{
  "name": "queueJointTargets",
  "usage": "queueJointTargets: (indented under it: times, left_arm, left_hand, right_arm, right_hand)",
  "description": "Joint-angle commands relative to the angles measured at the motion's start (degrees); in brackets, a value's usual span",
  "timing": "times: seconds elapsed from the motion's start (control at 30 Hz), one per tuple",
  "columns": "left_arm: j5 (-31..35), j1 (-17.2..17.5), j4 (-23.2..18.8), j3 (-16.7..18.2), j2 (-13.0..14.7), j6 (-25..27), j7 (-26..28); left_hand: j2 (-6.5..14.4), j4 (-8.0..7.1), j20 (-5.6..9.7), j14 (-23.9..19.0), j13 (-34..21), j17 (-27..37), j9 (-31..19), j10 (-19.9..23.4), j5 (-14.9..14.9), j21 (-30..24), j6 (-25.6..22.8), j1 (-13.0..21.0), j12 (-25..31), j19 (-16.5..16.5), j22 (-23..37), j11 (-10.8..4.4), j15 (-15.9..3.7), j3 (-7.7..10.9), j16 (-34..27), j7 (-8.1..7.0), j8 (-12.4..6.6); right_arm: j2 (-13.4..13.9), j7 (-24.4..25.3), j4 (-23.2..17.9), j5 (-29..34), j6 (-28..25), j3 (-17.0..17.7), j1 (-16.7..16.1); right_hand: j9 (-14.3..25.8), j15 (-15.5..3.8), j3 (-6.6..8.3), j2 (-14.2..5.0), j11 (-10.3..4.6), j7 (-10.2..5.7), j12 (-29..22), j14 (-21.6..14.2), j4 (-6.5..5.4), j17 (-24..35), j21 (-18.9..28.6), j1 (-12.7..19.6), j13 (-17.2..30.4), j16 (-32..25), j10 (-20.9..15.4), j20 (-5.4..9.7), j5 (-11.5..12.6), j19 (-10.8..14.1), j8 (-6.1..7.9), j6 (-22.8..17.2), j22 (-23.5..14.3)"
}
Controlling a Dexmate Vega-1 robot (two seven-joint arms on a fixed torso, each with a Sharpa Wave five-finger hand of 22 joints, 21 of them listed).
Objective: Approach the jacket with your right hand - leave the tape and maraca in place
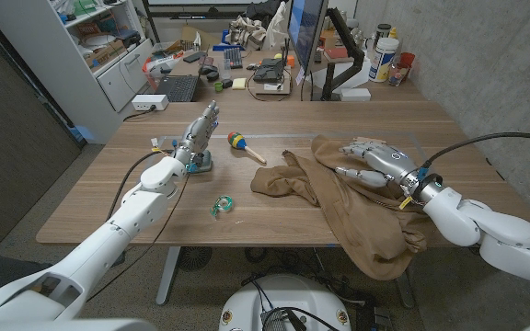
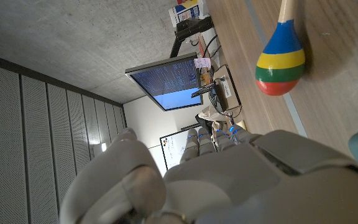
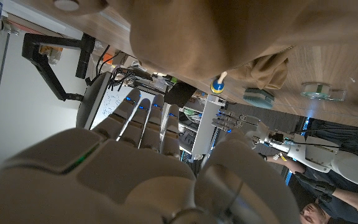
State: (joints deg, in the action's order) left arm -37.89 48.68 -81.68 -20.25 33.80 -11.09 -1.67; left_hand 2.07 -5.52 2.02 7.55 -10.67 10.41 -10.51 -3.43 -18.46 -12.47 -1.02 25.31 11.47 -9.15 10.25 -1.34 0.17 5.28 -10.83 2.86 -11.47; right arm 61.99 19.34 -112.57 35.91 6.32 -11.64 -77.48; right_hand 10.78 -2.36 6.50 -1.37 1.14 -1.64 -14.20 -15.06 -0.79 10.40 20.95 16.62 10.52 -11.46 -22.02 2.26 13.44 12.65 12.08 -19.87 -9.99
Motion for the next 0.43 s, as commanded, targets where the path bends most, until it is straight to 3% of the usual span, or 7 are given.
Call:
queueJointTargets:
  times: [0.03,0.43]
  left_arm:
    - [-0.47,-0.05,0.64,0.0,-0.5,-0.95,-0.92]
    - [0.37,-2.18,2.41,-0.97,-1.51,-0.87,-1.29]
  left_hand:
    - [0.46,-0.13,1.56,0.26,-0.19,0.18,-0.23,-0.22,-0.27,0.24,-0.5,0.05,0.1,-0.63,0.28,-0.3,0.07,-0.39,0.15,0.15,-0.05]
    - [0.51,-0.12,1.44,0.21,-0.19,0.18,-0.23,-0.23,-0.25,0.31,-0.65,0.08,0.1,-0.76,0.29,-0.23,-0.03,-0.5,0.12,0.1,-0.08]
  right_arm:
    - [0.91,-0.92,0.13,-0.3,-1.39,-2.58,1.74]
    - [0.7,0.07,1.86,-1.04,-0.89,-4.66,4.16]
  right_hand:
    - [0.13,-0.41,-0.16,-0.58,0.03,-0.18,-0.03,-0.59,0.08,0.18,-0.08,-0.13,0.28,-0.03,-0.46,0.43,0.27,0.49,0.08,-0.43,-0.22]
    - [0.14,-0.3,-0.22,-0.69,0.08,-0.18,0.06,-0.59,0.05,0.19,-0.34,-0.23,0.28,0.06,-0.51,0.39,0.29,0.58,-0.03,-0.45,-0.23]
